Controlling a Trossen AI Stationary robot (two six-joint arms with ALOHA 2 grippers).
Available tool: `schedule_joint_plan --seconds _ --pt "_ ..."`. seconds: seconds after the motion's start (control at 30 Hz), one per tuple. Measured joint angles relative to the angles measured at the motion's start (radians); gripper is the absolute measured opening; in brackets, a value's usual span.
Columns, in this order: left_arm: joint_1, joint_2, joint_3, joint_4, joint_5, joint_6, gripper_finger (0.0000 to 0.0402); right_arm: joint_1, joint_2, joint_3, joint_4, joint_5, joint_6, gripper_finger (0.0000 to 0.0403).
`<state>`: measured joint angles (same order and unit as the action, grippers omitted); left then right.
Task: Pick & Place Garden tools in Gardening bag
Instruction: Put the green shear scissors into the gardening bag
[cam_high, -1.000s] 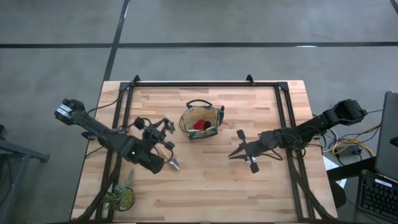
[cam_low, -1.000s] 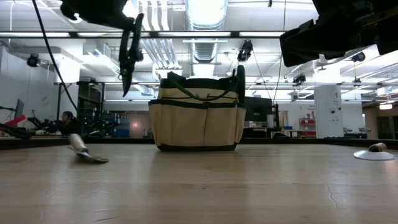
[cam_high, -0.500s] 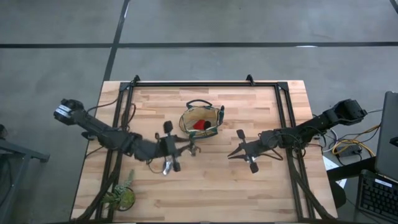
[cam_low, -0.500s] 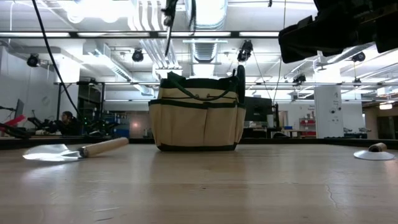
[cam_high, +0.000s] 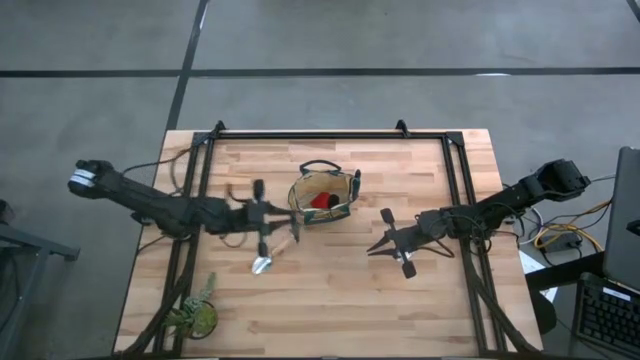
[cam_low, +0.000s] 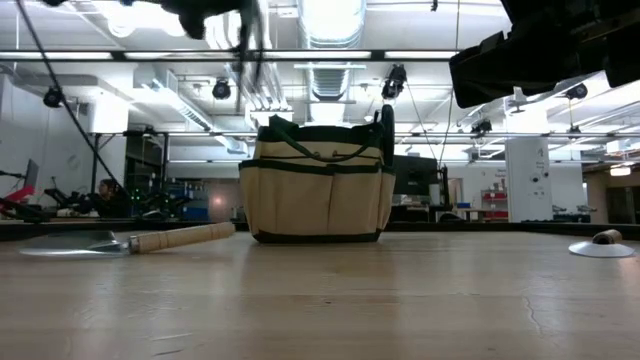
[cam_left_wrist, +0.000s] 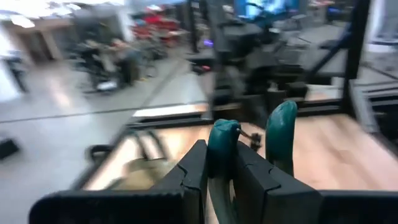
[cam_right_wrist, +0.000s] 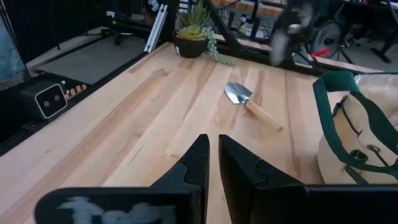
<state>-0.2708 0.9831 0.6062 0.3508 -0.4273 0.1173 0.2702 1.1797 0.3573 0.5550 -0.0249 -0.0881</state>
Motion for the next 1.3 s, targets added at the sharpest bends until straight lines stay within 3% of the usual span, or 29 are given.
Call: schedule_joint_plan --seconds 0.1,0.3,0.47,0.63,0.93,1.3 --pt "0.022 -0.102 -0.098 0.047 -0.090 0.058 0.0051 0.000 0.000 0.000 0.002 0.000 -0.010 0.0028" --pt "0.123 -0.206 -0.295 0.330 -0.124 0.186 0.0051 0.000 0.000 0.008 0.003 0.000 -0.009 0.0028" --pt "0.230 -0.207 -0.385 0.454 -0.021 0.165 0.0051 -0.001 0.000 0.015 0.006 0.002 -0.023 0.0028" --pt "0.276 -0.182 -0.405 0.468 -0.006 0.121 0.0051 -0.001 0.000 0.021 0.006 0.041 -0.030 0.0028" --pt "0.277 -0.109 -0.349 0.485 0.052 0.174 0.0057 -0.011 0.000 0.021 0.006 0.054 -0.049 0.0028" --pt "0.333 0.057 -0.330 0.520 0.051 0.161 0.0061 -0.009 0.000 0.022 0.009 0.054 -0.048 0.0028"
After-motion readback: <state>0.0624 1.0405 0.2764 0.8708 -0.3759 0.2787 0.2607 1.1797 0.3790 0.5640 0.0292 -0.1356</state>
